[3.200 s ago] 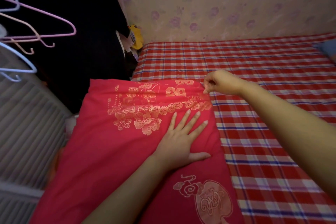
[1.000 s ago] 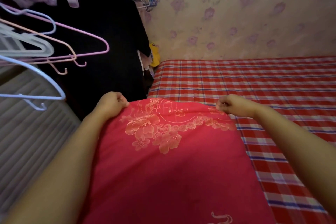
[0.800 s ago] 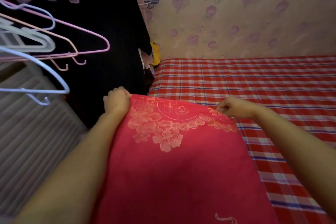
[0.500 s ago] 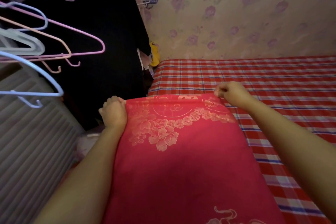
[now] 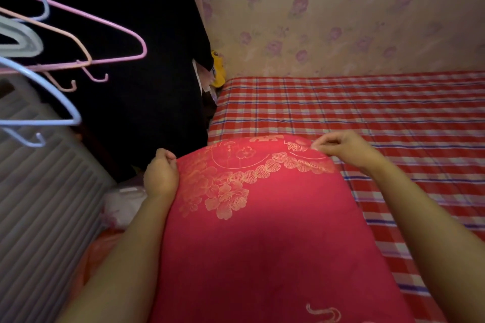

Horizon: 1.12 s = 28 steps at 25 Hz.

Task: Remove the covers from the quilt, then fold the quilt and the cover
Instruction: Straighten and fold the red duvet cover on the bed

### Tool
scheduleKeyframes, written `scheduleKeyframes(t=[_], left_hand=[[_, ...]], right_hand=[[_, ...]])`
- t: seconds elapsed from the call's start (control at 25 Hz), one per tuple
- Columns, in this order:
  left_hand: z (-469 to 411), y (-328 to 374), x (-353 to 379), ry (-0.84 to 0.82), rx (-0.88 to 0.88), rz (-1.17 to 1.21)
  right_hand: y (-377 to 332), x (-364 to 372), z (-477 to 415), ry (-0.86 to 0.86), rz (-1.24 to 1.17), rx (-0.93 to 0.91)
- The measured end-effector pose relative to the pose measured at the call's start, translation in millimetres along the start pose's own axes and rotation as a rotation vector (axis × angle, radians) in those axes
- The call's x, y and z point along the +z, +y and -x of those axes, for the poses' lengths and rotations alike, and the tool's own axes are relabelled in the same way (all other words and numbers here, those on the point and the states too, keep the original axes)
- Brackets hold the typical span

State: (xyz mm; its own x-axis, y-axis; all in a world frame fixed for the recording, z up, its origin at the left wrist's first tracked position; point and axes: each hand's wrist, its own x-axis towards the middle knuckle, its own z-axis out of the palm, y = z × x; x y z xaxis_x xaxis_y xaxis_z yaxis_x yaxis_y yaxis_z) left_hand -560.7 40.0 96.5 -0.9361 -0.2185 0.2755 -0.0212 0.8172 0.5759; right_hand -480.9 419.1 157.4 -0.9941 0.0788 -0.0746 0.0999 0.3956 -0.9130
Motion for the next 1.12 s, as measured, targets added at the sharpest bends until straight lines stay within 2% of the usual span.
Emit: scheduleKeyframes(t=[0.2, 0.28, 0.36, 0.48, 0.52, 0.6, 0.68, 0.72, 0.8, 0.88, 0.96, 1.04, 1.12], left_hand=[[5, 0, 2, -0.120, -0.094, 0.001], [7, -1, 2, -0.123, -0.095, -0.003], [9, 0, 1, -0.094, -0.085, 0.004], [16, 4, -2, -0.039, -0.007, 0.022], [17, 7, -3, -0.014, 0.022, 0.012], [17, 9, -5, 0.028, 0.044, -0.024], [13, 3, -5, 0.008, -0.066, -0.061], [10, 0, -6, -0.048, -0.176, -0.057], [11, -5, -11, -0.168, -0.328, 0.052], [15, -4, -17, -0.134, -0.281, 0.178], [12, -1, -26, -0.032, -0.259, 0.273], [-1, 5, -34, 0.025, -0.343, 0.453], [-24, 19, -48, -0.030, -0.519, 0.618]], right_hand=[[-10, -6, -7, -0.219, 0.368, 0.080], [-17, 0, -10, -0.346, 0.652, 0.035], [-24, 1, -12, -0.330, 0.784, -0.034], [-22, -11, -15, -0.004, 0.600, -0.094], [-18, -11, -17, 0.097, 0.591, -0.095], [1, 4, -22, 0.186, 0.656, -0.004], [18, 23, -25, 0.263, 0.674, 0.108], [22, 28, -26, 0.329, 0.667, 0.096], [20, 26, -30, 0.420, 0.676, -0.045], [8, 20, -36, 0.415, 0.632, -0.116], [0, 20, -45, 0.380, 0.407, -0.050], [-8, 23, -53, 0.328, 0.168, 0.009], [-25, 15, -59, 0.220, -0.193, -0.001]])
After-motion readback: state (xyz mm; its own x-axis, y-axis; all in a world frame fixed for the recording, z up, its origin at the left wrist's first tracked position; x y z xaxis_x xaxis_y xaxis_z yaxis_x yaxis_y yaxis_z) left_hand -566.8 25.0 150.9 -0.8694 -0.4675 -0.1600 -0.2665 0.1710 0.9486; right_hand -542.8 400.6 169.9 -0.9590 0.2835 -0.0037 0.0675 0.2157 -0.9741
